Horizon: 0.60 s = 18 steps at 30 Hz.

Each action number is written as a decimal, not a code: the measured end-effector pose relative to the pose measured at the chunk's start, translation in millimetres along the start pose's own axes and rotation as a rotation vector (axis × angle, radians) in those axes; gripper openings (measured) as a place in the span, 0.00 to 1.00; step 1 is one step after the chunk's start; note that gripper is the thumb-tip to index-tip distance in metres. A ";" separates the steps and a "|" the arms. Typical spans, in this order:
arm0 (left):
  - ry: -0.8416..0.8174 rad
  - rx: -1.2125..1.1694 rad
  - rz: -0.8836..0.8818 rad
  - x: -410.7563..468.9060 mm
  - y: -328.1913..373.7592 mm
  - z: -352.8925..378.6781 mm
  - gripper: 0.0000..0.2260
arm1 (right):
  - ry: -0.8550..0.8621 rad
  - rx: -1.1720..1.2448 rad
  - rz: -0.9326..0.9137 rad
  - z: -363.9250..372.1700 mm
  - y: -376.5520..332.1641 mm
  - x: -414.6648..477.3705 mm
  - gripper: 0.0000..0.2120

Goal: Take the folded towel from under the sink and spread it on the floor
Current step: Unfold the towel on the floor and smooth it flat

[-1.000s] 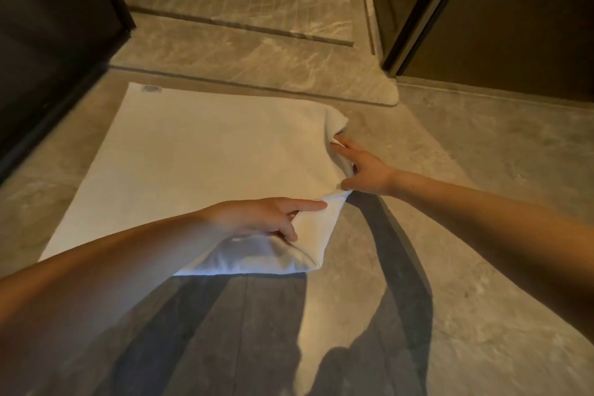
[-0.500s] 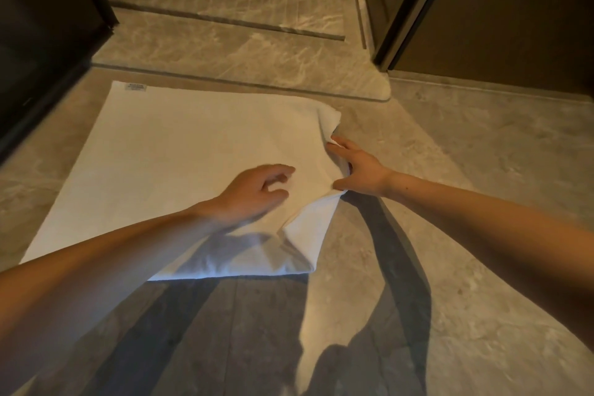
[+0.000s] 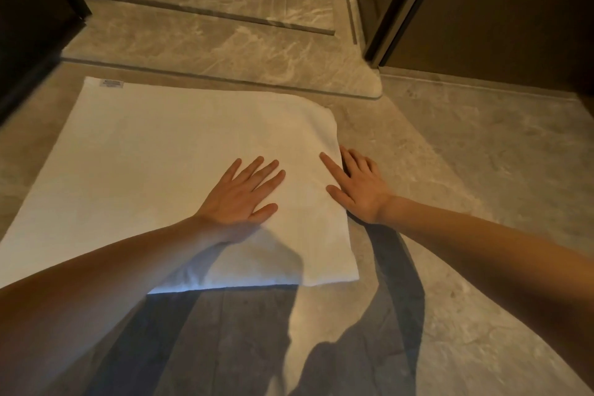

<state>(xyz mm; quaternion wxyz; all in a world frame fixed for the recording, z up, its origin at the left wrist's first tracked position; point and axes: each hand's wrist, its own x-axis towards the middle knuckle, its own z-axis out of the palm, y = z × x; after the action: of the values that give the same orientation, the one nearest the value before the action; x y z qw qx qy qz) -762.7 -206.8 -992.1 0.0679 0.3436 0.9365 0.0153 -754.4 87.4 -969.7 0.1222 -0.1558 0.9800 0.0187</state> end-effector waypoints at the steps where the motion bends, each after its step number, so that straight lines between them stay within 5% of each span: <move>1: 0.009 -0.015 -0.003 -0.2 0.1 0.3 0.29 | 0.013 0.019 0.005 -1.6 -1.3 2.2 0.30; 5: 0.018 -0.047 0.012 -0.9 0.9 -1.8 0.30 | 0.150 0.341 0.148 -18.3 -3.0 26.5 0.28; 11: 0.025 -0.047 0.019 -2.2 -0.3 -3.8 0.30 | 0.237 1.243 0.429 -50.6 -18.5 91.6 0.25; 16: 0.035 -0.079 0.029 -1.3 -1.3 -1.5 0.29 | 0.455 0.950 0.311 -54.1 -24.7 94.4 0.29; 18: 0.042 -0.089 0.028 -1.8 -1.7 -0.7 0.29 | 0.416 0.777 0.289 -45.8 -21.7 92.1 0.28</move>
<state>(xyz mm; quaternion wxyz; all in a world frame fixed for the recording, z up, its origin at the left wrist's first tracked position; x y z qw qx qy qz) -762.6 -209.2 -991.4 0.0632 0.3527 0.9313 0.0652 -843.2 35.7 -947.8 -0.0314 0.0395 0.9297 -0.3649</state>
